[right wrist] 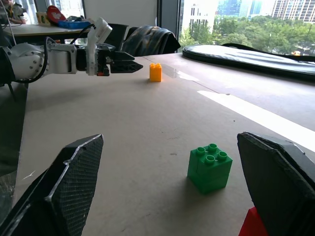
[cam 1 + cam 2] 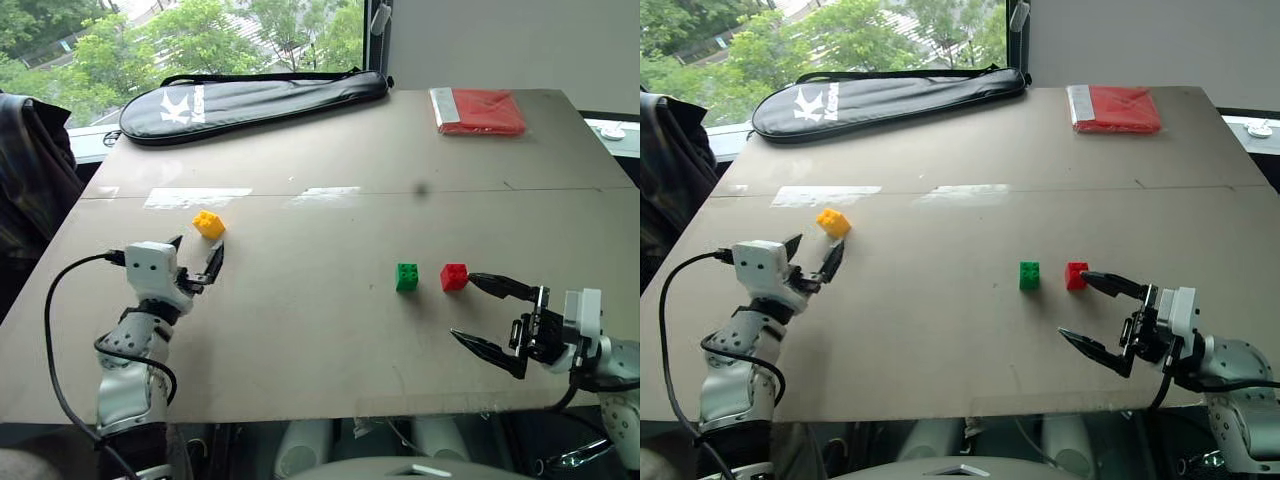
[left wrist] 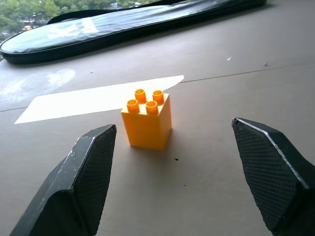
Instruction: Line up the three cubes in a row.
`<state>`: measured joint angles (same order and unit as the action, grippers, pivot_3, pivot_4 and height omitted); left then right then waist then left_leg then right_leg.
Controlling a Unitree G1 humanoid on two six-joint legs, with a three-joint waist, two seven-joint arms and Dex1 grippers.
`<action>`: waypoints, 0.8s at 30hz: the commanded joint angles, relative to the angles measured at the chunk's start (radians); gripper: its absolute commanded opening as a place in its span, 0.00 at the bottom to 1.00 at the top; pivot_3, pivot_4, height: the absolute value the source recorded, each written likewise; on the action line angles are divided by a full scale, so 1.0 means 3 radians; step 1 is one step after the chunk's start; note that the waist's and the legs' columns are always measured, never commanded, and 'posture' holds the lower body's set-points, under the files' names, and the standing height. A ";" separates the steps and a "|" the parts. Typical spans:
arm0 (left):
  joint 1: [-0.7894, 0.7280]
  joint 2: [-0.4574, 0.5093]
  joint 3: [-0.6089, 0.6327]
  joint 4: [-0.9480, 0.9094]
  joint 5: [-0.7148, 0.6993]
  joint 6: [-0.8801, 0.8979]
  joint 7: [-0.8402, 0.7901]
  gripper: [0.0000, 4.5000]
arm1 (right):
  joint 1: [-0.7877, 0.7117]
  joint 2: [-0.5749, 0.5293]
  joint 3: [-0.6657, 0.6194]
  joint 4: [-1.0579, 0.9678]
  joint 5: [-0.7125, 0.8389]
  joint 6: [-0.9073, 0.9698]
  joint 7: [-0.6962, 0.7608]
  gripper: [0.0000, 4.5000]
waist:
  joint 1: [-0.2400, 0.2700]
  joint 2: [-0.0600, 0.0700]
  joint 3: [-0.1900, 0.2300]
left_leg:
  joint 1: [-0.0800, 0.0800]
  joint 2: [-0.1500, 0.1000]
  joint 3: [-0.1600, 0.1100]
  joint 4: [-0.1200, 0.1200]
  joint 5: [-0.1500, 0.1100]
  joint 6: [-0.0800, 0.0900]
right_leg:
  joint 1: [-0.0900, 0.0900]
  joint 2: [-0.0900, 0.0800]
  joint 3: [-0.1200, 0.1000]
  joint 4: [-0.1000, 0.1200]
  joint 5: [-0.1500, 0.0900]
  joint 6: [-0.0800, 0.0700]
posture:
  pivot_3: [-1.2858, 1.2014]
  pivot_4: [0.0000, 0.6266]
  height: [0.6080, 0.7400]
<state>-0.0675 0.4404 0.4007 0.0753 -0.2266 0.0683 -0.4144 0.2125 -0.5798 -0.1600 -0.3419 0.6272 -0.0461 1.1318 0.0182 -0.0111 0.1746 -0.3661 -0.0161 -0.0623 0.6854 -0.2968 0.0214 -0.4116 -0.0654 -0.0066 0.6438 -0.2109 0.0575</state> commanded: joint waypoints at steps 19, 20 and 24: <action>-0.1776 0.0754 -0.0675 0.3427 0.0388 -0.0618 -0.1407 0.60 | -0.0020 0.0034 0.0014 -0.0207 0.0060 0.0093 -0.0143 1.00 | -0.0002 0.0018 -0.0019 | 0.0009 -0.0003 0.0007 -0.0001 0.0001 -0.0001 | 0.0002 0.0002 0.0004 0.0007 0.0005 -0.0005 | 0.52 0.24 0.70; -0.1800 0.0769 -0.0688 0.3492 0.0404 -0.0641 -0.1447 0.48 | -0.0016 0.0034 0.0012 -0.0216 0.0063 0.0095 -0.0149 1.00 | -0.0004 0.0021 -0.0020 | 0.0009 -0.0003 0.0007 -0.0001 0.0001 -0.0001 | 0.0003 0.0002 0.0004 0.0007 0.0002 0.0000 | 0.52 0.24 0.70; -0.1857 0.0841 -0.0807 0.3654 0.0551 -0.0844 -0.1538 0.28 | 0.0045 0.0041 -0.0001 -0.0270 0.0093 0.0103 -0.0158 1.00 | -0.0015 0.0026 -0.0024 | 0.0013 -0.0002 0.0007 -0.0002 0.0001 -0.0001 | 0.0002 0.0003 0.0005 0.0012 0.0001 0.0001 | 0.52 0.24 0.70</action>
<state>-0.6496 0.6971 0.2116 1.1169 -0.1166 -0.1847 -0.8487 0.2218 -0.5697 -0.1422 -0.3814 0.6337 -0.0094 1.0848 0.0139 -0.0034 0.1675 -0.3624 -0.0167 -0.0602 0.6849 -0.2964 0.0211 -0.4110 -0.0645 -0.0052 0.6475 -0.2105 0.0578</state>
